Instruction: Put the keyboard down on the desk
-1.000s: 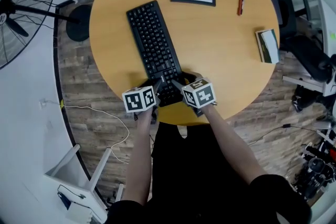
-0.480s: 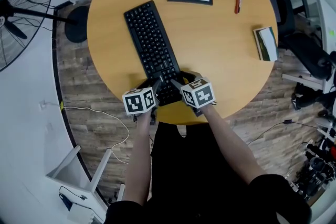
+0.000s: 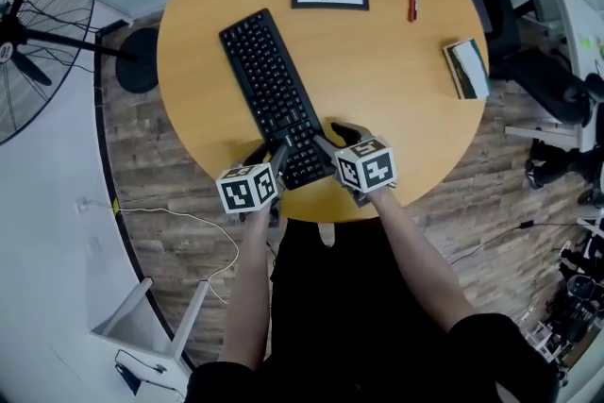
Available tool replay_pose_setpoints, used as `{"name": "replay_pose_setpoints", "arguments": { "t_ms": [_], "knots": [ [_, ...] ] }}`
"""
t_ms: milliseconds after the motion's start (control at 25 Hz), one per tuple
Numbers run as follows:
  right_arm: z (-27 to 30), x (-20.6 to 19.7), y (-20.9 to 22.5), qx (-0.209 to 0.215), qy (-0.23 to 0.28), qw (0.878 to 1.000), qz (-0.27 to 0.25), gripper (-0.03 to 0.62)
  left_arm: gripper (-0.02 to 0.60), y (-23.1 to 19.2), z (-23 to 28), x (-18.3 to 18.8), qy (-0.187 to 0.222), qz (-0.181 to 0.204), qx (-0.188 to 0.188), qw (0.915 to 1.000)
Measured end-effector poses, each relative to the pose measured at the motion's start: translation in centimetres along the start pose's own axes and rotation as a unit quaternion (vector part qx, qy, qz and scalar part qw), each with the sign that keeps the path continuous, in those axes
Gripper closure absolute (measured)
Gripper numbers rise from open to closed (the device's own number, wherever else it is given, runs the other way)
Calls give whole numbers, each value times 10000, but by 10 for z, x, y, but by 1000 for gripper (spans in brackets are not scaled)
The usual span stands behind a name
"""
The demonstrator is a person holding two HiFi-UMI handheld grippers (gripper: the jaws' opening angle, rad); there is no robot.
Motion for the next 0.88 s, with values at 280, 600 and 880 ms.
{"name": "replay_pose_setpoints", "arguments": {
  "t_ms": [280,600,880],
  "knots": [
    [-32,-2,-14,-189,496,9986,-38,404,393,22,-19,18,449,766,-122,9960],
    [-65,-5,-36,-287,1131,9928,-272,413,394,55,-51,40,1046,1385,-334,9843],
    [-112,20,-67,-60,1836,9806,-684,439,394,85,-102,70,1733,1992,-100,9644]
  ]
}}
Point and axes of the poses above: the fingertips, and each gripper's own axes: z forward along the fingers, y to its right, x out of its top, the point moved 3 cm from there along -z, backward along the fingers, and after that the axes turned 13 degrees about z, right-handed, at the moved point
